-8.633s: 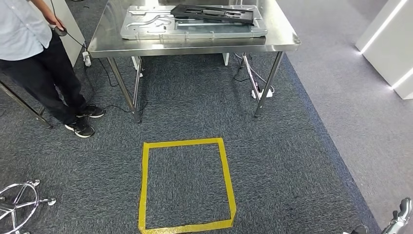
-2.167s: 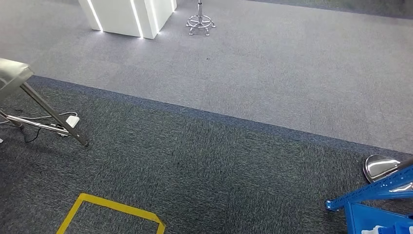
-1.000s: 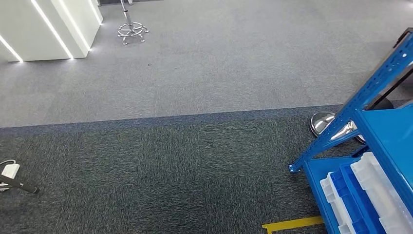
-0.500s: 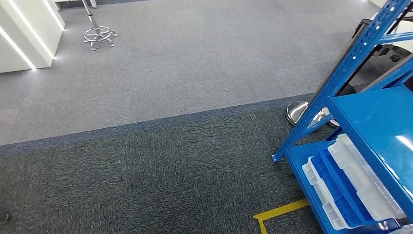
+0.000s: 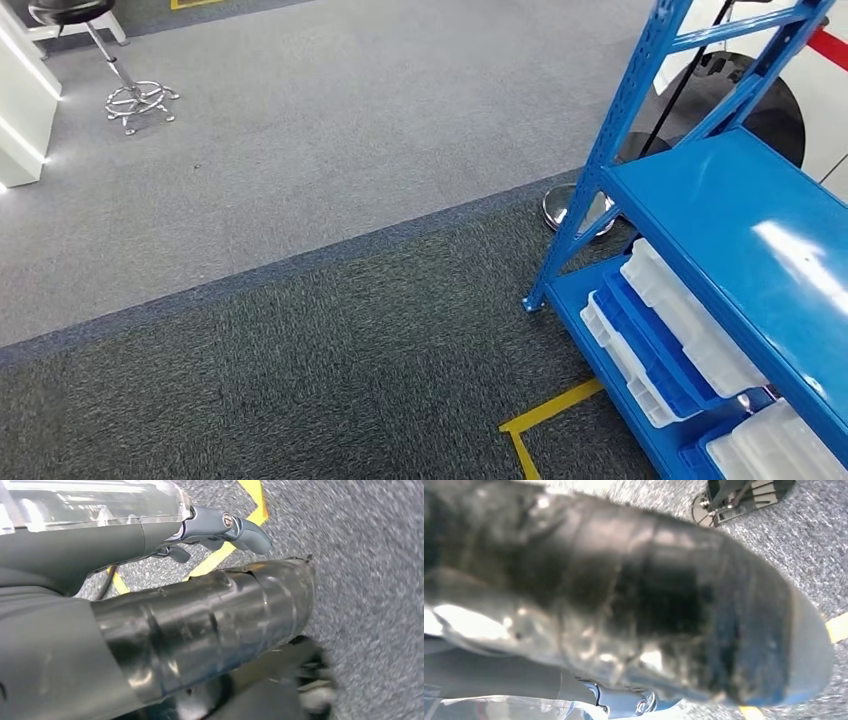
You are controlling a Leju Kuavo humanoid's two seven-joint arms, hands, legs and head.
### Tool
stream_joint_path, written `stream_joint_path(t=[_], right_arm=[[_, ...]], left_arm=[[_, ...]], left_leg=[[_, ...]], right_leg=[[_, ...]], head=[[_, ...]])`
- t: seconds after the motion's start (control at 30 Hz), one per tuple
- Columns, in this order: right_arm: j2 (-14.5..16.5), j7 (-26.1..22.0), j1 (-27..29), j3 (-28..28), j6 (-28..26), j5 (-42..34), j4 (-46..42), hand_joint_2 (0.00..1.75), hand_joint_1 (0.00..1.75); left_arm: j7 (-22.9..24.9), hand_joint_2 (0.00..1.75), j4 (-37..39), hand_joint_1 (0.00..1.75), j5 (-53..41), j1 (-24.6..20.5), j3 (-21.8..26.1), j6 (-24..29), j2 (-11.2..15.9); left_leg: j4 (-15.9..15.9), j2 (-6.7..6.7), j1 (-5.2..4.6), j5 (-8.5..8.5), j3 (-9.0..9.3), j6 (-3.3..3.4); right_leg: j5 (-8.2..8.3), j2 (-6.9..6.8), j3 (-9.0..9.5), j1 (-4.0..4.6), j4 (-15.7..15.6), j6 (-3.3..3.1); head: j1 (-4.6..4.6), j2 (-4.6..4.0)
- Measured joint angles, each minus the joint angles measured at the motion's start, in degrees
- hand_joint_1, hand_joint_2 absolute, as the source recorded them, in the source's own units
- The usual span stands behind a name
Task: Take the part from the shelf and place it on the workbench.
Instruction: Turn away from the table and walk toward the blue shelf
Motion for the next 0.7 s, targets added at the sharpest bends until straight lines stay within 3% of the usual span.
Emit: stream_joint_path(t=[0.03,0.07,0.1,0.17,0.23,0.3,0.37,0.43,0.5,0.57,0.6,0.63,0.7], right_arm=[[0.01,0.00,-0.02,0.00,0.00,0.01,0.00,0.00,0.00],[0.01,0.01,0.01,0.00,0.00,0.02,0.00,0.00,0.00],[0.01,0.02,0.03,0.00,0.00,0.02,0.01,0.00,0.00],[0.03,0.04,0.04,0.00,0.00,0.03,0.02,0.00,0.00],[0.10,0.07,-0.04,0.00,0.00,0.04,0.02,0.00,0.00],[0.16,0.09,-0.03,0.00,0.00,0.04,0.02,0.00,0.00],[0.21,0.12,0.15,0.00,-0.01,0.05,0.04,0.00,0.00],[0.26,0.14,0.21,0.00,-0.02,0.06,0.07,0.00,0.00],[0.27,0.16,0.10,0.00,-0.02,0.07,0.07,0.00,0.00],[0.27,0.18,0.06,0.00,-0.02,0.09,0.07,0.00,0.00],[0.27,0.19,0.10,0.00,-0.01,0.10,0.07,0.00,0.00],[0.26,0.21,0.14,0.00,-0.01,0.11,0.07,0.00,0.00],[0.25,0.25,0.18,0.00,0.00,0.15,0.07,0.00,0.00]], left_arm=[[0.02,0.00,0.00,0.00,0.01,0.12,0.01,-0.01,0.00],[0.04,0.00,0.00,0.00,0.01,0.22,0.01,-0.01,0.00],[0.05,0.00,0.00,0.00,0.02,0.30,0.02,-0.01,0.00],[0.07,0.00,0.00,0.00,0.02,0.33,0.02,-0.01,0.00],[0.09,0.00,0.00,0.00,0.02,0.35,0.03,-0.01,0.03],[0.12,0.00,0.00,0.00,0.02,0.27,0.04,0.00,0.07],[0.13,0.00,0.00,0.00,0.02,0.12,0.05,0.01,0.05],[0.15,0.00,0.00,0.00,0.02,0.13,0.06,0.02,0.02],[0.15,0.00,0.00,0.00,0.02,0.25,0.06,0.01,0.00],[0.16,0.00,0.00,0.00,0.02,0.38,0.06,-0.01,0.00],[0.16,0.00,0.00,0.00,0.02,0.41,0.06,-0.01,0.00],[0.16,0.00,0.00,0.00,0.02,0.37,0.06,-0.01,0.00],[0.16,0.00,0.00,0.00,0.01,0.32,0.06,-0.01,-0.01]], left_leg=[[3.93,-0.46,0.02,-1.53,-1.91,-0.07],[6.36,-0.60,0.02,-1.95,-3.18,-0.08],[6.64,-0.66,0.01,-1.15,-3.51,-0.01],[0.74,-1.35,0.03,3.13,-1.17,0.31],[-6.56,-3.72,0.05,6.22,1.77,0.76],[-9.09,-5.03,-0.08,6.60,2.68,1.09],[-9.61,-3.99,-0.06,7.01,2.86,1.68],[-10.30,-2.66,0.11,7.48,3.08,2.56],[-10.54,-1.26,0.06,7.55,3.12,3.03],[-10.52,0.28,-0.04,7.40,3.09,3.12],[-10.50,1.05,-0.07,7.30,3.13,3.07],[-10.48,1.68,-0.07,7.18,3.24,2.98],[-10.41,2.73,-0.12,6.87,3.63,2.63]], right_leg=[[0.01,0.61,-0.04,0.06,0.03,-0.09],[0.01,1.26,-0.04,0.11,0.07,-0.11],[0.01,1.98,-0.02,0.14,0.15,-0.11],[-0.06,3.44,0.05,0.13,0.40,0.00],[-0.21,4.69,-0.18,0.18,0.82,0.38],[-0.21,5.60,-0.64,0.09,1.02,1.02],[-0.08,6.00,-0.89,-0.06,0.98,1.76],[-1.58,3.79,-1.94,0.06,3.10,2.22],[-5.12,1.05,-4.88,0.12,9.15,2.47],[-7.62,0.43,-8.06,-0.05,15.64,2.79],[-7.47,0.30,-8.52,-0.13,16.70,2.90],[-6.14,0.08,-7.63,-0.17,15.15,2.92],[-2.49,-1.48,-3.32,-0.07,7.21,2.62]], head=[[0.00,0.00],[0.00,0.00],[0.00,0.00],[0.00,0.00],[0.00,0.00],[0.02,0.00],[0.02,0.00],[0.13,0.00],[0.23,0.00],[0.23,0.00],[0.22,0.00],[0.23,0.00],[0.22,0.01]])
